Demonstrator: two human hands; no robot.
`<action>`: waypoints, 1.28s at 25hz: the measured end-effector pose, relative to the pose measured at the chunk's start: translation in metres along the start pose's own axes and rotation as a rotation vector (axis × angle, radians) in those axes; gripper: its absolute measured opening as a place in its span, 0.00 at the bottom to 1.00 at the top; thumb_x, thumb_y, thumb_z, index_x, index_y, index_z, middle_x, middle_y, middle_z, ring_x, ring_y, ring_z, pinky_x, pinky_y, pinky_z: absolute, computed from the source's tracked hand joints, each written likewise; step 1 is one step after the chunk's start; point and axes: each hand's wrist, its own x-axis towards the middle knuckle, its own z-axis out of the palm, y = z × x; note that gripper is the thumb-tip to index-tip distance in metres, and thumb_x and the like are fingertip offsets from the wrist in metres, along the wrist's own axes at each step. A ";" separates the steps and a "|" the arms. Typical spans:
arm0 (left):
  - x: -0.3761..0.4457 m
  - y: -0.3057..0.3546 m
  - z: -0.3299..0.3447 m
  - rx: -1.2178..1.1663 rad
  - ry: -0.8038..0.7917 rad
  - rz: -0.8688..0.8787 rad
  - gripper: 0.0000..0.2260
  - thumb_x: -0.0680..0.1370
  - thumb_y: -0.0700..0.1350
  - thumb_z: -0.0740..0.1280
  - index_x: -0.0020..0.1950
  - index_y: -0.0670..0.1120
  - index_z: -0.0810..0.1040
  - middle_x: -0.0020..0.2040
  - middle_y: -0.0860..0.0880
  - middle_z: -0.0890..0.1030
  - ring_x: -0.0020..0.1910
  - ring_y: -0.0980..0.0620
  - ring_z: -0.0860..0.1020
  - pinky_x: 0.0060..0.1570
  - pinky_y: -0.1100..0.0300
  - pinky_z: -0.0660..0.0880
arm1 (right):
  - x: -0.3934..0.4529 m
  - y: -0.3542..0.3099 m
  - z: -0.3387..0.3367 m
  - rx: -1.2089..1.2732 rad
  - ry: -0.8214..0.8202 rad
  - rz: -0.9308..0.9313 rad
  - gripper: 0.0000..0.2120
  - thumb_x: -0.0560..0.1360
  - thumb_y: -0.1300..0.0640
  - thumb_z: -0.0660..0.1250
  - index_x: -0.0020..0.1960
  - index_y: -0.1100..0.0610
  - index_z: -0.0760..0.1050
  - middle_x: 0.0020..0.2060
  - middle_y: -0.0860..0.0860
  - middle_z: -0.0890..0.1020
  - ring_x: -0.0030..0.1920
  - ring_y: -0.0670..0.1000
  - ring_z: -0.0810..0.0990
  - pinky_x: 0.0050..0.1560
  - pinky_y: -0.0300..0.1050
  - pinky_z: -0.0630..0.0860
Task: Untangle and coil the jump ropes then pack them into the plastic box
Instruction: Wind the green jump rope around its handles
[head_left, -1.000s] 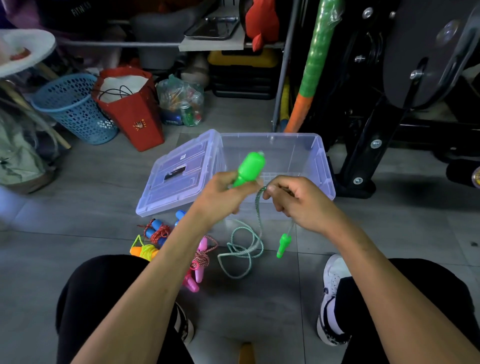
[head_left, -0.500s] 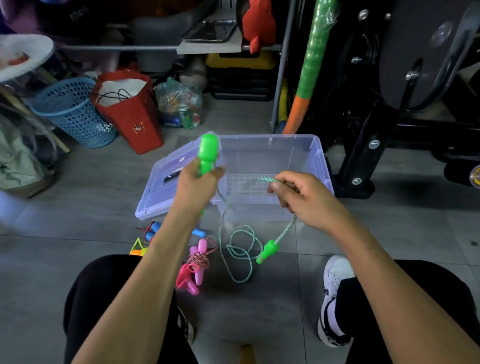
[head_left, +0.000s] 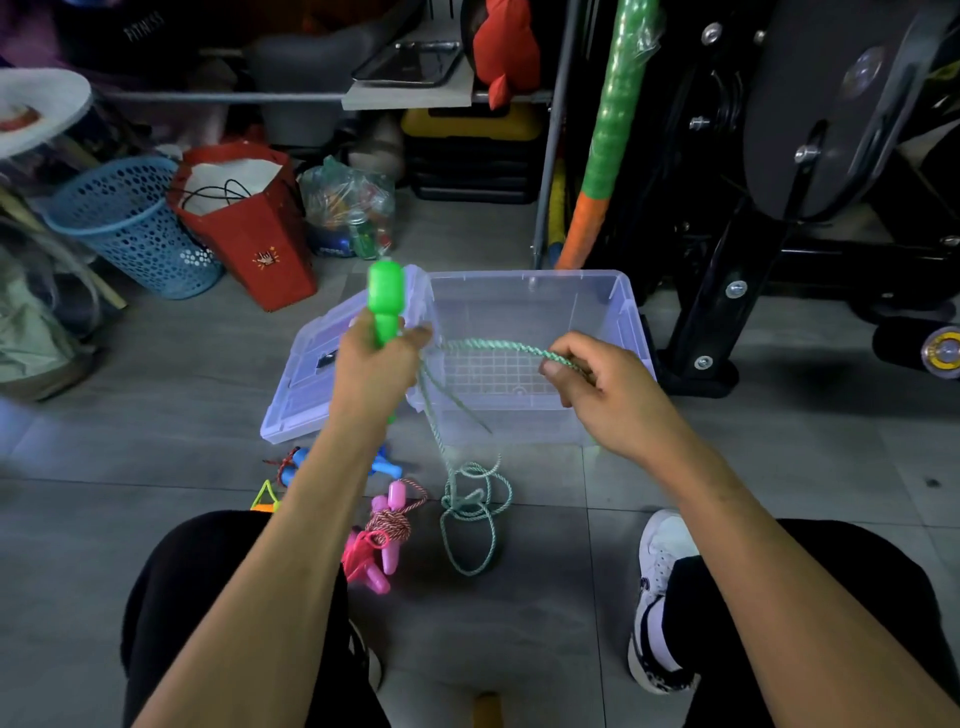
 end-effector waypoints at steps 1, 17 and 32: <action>-0.007 -0.001 0.006 0.074 -0.083 0.034 0.09 0.75 0.46 0.70 0.51 0.42 0.78 0.39 0.48 0.75 0.33 0.52 0.72 0.37 0.57 0.74 | 0.000 -0.001 0.000 0.001 0.008 -0.020 0.07 0.80 0.54 0.62 0.45 0.55 0.74 0.33 0.56 0.78 0.30 0.50 0.72 0.32 0.42 0.68; -0.014 -0.002 0.004 -0.274 -0.258 -0.118 0.09 0.77 0.43 0.67 0.37 0.43 0.77 0.30 0.47 0.76 0.22 0.53 0.65 0.29 0.60 0.68 | 0.009 0.017 0.013 -0.311 -0.085 0.084 0.11 0.80 0.54 0.63 0.40 0.55 0.73 0.33 0.50 0.75 0.39 0.53 0.73 0.35 0.46 0.66; -0.021 -0.014 0.011 0.217 -0.419 -0.108 0.03 0.75 0.38 0.67 0.46 0.44 0.80 0.46 0.42 0.81 0.29 0.52 0.71 0.30 0.62 0.72 | 0.009 0.015 0.008 0.200 0.159 0.364 0.10 0.75 0.55 0.69 0.39 0.60 0.79 0.32 0.56 0.82 0.35 0.53 0.84 0.40 0.49 0.83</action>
